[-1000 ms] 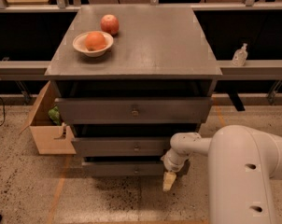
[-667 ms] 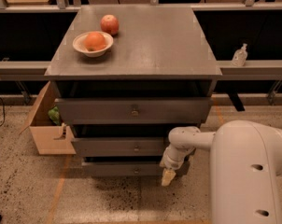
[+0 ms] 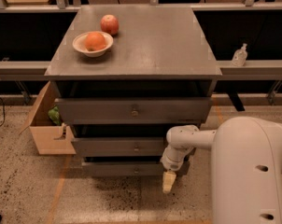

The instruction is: Open bottom drawer

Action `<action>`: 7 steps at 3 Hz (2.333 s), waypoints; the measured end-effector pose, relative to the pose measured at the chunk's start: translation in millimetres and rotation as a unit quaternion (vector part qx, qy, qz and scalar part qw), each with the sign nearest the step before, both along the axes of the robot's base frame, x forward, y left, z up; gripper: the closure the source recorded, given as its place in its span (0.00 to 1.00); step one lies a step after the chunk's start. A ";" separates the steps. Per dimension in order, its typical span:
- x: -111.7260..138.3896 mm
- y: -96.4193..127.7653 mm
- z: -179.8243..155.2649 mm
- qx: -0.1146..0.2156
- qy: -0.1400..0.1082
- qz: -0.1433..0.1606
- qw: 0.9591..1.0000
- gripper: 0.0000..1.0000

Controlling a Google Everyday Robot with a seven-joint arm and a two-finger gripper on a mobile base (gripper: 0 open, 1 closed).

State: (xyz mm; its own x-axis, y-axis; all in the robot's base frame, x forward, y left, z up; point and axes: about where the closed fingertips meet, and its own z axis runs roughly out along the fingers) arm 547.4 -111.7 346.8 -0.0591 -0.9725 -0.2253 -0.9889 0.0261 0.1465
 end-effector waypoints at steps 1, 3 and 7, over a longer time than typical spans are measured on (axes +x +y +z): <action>-5.1 -2.3 -34.1 -0.003 -0.046 -0.021 0.999 0.00; 18.5 -1.0 -78.7 -0.001 -0.097 -0.033 0.995 0.00; 85.8 -10.0 -160.7 -0.022 -0.110 -0.031 0.993 0.00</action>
Offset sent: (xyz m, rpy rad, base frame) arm 0.0263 -0.0030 -0.0760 0.0020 -0.2581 -0.0903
